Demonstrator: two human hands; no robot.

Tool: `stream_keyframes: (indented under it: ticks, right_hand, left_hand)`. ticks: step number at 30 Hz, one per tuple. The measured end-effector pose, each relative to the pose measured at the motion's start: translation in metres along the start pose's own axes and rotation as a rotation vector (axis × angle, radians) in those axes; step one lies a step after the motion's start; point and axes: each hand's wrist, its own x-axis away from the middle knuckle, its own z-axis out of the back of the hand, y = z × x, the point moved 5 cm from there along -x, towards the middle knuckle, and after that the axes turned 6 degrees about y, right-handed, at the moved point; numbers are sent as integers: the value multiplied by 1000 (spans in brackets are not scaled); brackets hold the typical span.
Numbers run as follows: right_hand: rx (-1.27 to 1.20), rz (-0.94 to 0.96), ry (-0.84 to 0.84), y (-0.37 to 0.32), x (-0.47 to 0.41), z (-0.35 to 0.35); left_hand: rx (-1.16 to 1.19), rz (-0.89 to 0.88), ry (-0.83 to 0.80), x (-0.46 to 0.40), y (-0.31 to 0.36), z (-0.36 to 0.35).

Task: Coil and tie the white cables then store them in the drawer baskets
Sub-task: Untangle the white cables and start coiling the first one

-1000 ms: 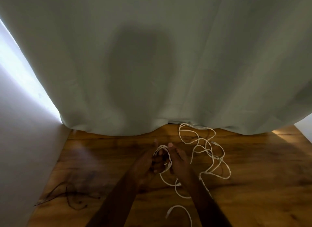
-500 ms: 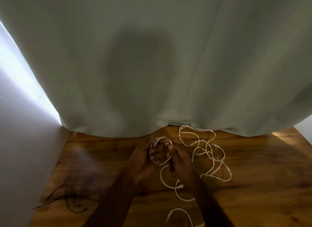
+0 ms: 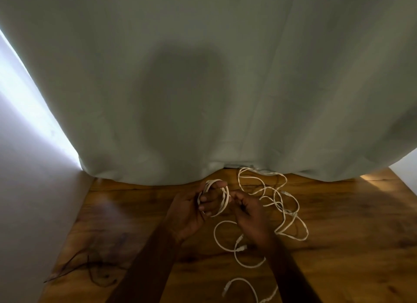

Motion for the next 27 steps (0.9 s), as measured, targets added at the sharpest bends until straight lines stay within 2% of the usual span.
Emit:
stream_keyframes:
  ticks: [6,9,18,22,27]
  right_hand:
    - [185,11,-107,2,10,1]
    - [292,100,-194,-3,15,-1]
    - [425,253,-289,-15,20,0]
    - [366,285,-205,-31,17,13]
    - [365,312,-207,-46,8,25]
  left_hand:
    - [-52,-153,116,-4,23,6]
    - [-63,-228,182,-7,32,11]
    - [-109,-404,226,-16,33,-3]
    - [-316,-445,286,-18,34,-1]
    - [-777,-374,350,-17,23,6]
